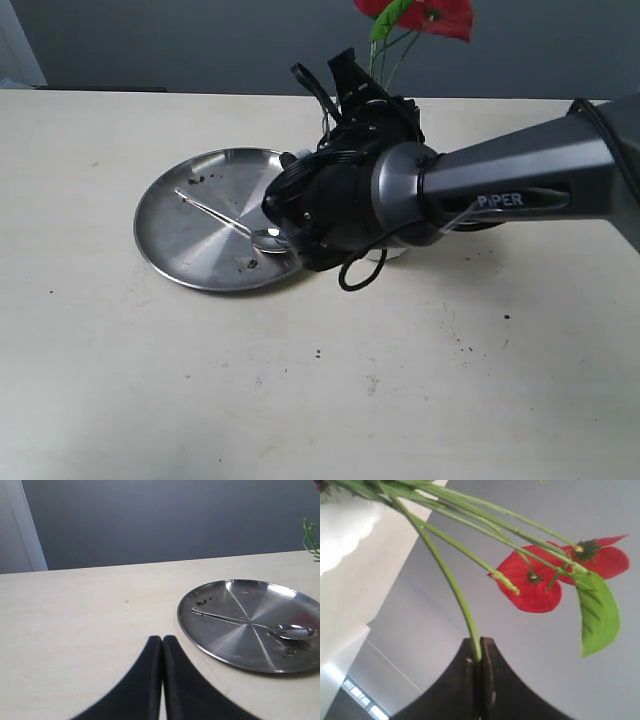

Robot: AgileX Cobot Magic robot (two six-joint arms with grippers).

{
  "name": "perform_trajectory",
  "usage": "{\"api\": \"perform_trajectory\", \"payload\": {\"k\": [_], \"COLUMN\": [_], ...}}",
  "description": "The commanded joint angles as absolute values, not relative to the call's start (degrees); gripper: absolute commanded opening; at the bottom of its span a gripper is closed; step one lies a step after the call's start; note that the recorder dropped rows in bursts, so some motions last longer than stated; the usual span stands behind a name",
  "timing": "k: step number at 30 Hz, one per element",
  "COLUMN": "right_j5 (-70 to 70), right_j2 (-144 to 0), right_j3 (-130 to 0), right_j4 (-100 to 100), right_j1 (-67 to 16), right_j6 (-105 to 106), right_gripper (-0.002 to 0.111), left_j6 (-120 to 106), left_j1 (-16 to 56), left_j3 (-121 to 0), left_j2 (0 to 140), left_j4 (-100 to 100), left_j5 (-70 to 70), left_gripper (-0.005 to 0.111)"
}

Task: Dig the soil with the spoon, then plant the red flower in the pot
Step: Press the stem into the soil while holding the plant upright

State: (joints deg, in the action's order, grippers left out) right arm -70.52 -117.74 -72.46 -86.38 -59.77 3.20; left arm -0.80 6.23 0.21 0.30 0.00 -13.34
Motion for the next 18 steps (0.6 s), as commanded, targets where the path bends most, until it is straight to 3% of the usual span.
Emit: {"api": "perform_trajectory", "payload": {"k": [1,18], "right_j5": [-70.0,-70.0], "right_j2": [-116.2,-111.5], "right_j3": [-72.5,-60.7], "right_j4": [-79.5,-76.0], "right_j1": [-60.1,-65.1], "right_j6": [1.5,-11.0], "right_gripper": [-0.001,-0.001], "left_j6": [-0.6,-0.6], "left_j1": [6.4,6.4], "left_j3": [0.0,0.0], "left_j2": [0.0,0.0], "left_j4": [0.0,0.0], "left_j5": [-13.3,-13.3], "left_gripper": [0.000,0.000]}}
